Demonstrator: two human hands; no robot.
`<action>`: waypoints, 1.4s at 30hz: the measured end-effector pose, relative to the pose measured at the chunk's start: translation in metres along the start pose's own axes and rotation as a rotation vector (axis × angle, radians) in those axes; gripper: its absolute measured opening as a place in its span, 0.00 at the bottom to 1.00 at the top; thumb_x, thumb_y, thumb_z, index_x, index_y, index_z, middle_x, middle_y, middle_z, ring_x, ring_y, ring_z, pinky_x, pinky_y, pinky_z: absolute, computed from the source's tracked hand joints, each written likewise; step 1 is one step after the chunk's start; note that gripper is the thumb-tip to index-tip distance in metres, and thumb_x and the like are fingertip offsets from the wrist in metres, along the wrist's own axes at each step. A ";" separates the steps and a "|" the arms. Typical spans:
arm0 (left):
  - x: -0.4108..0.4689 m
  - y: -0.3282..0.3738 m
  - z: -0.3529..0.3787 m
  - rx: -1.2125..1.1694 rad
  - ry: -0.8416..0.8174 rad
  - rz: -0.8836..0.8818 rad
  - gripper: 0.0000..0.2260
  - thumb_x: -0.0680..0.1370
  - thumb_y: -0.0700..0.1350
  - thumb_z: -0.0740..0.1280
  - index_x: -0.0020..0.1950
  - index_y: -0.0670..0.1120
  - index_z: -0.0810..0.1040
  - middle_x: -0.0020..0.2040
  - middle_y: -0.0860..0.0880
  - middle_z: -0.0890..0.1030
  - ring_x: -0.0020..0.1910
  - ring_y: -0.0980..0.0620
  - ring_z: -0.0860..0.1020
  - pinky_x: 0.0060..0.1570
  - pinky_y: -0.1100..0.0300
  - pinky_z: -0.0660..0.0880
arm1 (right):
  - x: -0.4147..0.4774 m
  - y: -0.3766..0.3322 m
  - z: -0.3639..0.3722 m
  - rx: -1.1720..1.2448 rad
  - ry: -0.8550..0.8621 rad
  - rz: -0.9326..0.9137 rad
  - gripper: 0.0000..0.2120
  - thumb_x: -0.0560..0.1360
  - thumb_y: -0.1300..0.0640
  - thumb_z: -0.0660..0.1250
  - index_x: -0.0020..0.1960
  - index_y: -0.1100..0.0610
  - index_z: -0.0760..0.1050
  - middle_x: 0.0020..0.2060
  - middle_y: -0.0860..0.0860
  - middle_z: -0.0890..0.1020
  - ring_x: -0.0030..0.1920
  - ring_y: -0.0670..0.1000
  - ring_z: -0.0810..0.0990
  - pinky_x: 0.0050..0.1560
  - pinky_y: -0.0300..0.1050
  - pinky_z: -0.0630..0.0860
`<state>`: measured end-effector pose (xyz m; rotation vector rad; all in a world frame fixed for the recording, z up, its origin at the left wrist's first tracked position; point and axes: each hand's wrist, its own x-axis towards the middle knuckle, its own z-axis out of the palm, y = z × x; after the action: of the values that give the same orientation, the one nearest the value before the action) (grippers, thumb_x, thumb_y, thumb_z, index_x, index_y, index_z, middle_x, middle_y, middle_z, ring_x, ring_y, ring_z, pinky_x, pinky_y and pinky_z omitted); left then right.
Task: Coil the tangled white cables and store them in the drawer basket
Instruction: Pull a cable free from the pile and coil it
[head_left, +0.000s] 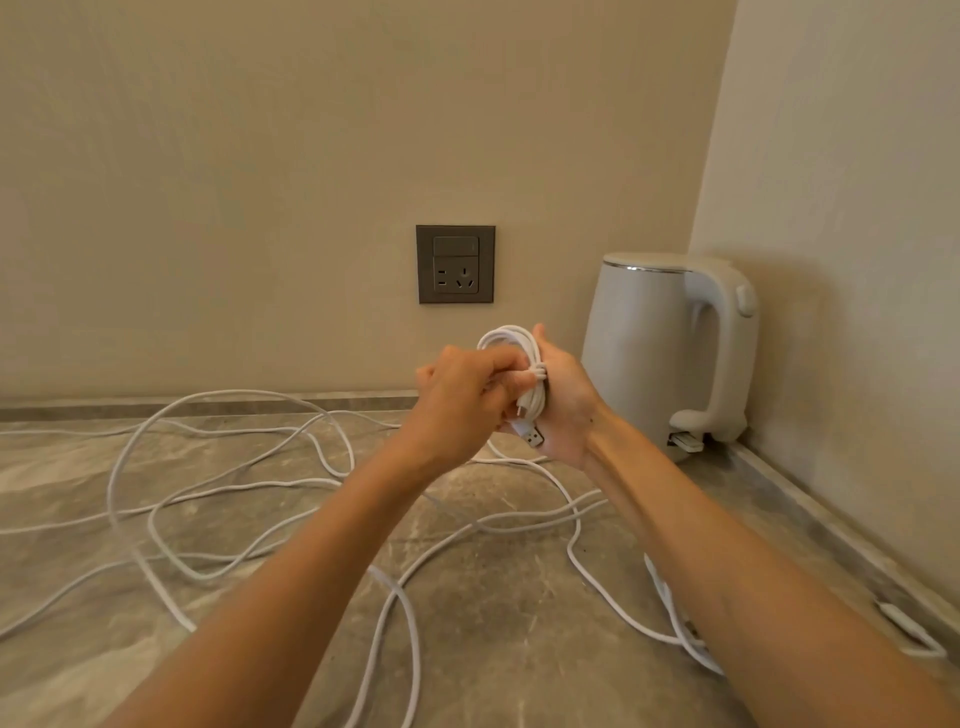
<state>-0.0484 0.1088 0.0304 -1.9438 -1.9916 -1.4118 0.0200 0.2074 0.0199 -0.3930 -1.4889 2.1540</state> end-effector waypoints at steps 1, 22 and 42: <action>0.000 -0.001 0.000 0.125 0.027 0.025 0.12 0.77 0.49 0.60 0.33 0.53 0.70 0.30 0.50 0.76 0.35 0.49 0.78 0.46 0.46 0.73 | 0.000 -0.001 0.001 -0.009 0.004 -0.007 0.30 0.81 0.41 0.42 0.43 0.57 0.75 0.37 0.58 0.76 0.38 0.52 0.74 0.40 0.45 0.70; 0.000 0.003 -0.004 0.153 0.274 -0.180 0.10 0.79 0.44 0.61 0.41 0.43 0.78 0.35 0.48 0.75 0.38 0.47 0.72 0.44 0.54 0.66 | -0.002 0.009 0.013 -0.059 -0.116 -0.071 0.18 0.82 0.48 0.48 0.51 0.57 0.73 0.43 0.58 0.72 0.39 0.51 0.71 0.39 0.45 0.69; 0.001 -0.004 -0.003 -0.153 0.357 -0.342 0.08 0.77 0.47 0.64 0.45 0.47 0.82 0.39 0.48 0.81 0.39 0.51 0.78 0.43 0.57 0.74 | -0.002 0.011 0.010 0.017 -0.220 0.035 0.16 0.80 0.47 0.52 0.47 0.48 0.78 0.45 0.53 0.76 0.44 0.49 0.73 0.50 0.49 0.71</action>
<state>-0.0537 0.1087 0.0307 -1.3051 -2.1570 -1.8774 0.0142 0.1953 0.0134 -0.1811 -1.5896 2.2969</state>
